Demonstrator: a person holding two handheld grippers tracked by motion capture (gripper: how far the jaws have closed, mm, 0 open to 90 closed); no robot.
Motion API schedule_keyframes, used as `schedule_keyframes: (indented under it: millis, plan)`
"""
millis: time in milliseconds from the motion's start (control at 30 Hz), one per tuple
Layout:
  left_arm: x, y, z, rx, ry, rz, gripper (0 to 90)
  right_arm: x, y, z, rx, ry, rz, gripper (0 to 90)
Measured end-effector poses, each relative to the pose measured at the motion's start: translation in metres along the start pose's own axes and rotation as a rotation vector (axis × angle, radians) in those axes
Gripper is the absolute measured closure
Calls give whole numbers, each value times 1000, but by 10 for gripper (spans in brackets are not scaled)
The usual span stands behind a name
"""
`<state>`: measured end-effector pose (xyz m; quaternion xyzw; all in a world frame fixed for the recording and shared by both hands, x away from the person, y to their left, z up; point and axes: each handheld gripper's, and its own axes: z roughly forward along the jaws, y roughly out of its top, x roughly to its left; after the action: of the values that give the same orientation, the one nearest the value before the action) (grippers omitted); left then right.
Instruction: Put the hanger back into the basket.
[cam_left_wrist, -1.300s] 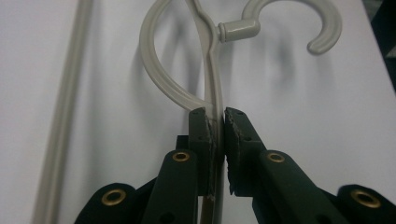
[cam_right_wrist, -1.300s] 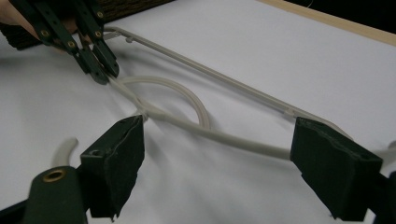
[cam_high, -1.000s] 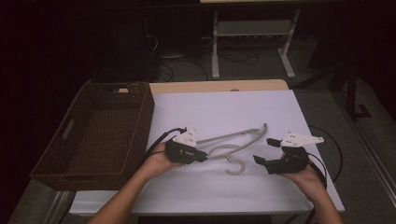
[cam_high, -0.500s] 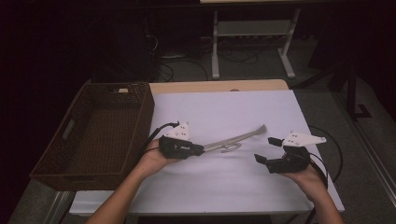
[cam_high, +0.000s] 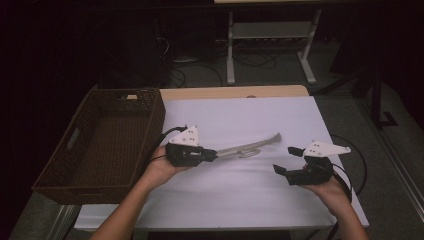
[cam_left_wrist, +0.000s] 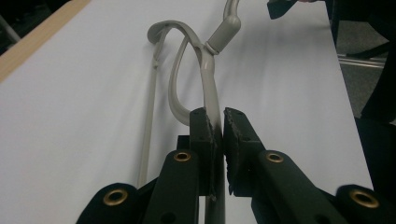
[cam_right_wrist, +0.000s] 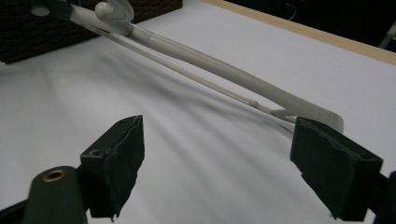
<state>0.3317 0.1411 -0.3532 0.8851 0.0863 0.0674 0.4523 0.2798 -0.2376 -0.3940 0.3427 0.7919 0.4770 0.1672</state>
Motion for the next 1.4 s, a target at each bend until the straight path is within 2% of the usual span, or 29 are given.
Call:
schedule_keyframes:
  millis: [267,533,733,1000,1400]
  plan:
    - [0,18,-23,-25,32,-4,830,-3,1,-4,-26,-10,-1,171]
    - [3,34,-59,-53,73,-4,830,-3,2,-7,-33,-14,12,171]
    - [10,39,-95,-76,126,-15,830,-4,2,-7,-34,-15,13,171]
    - [18,33,-146,-98,204,-39,829,-4,2,-6,-33,-18,13,171]
    - [24,-1,-215,-115,339,-111,829,-3,3,-5,-32,-11,11,171]
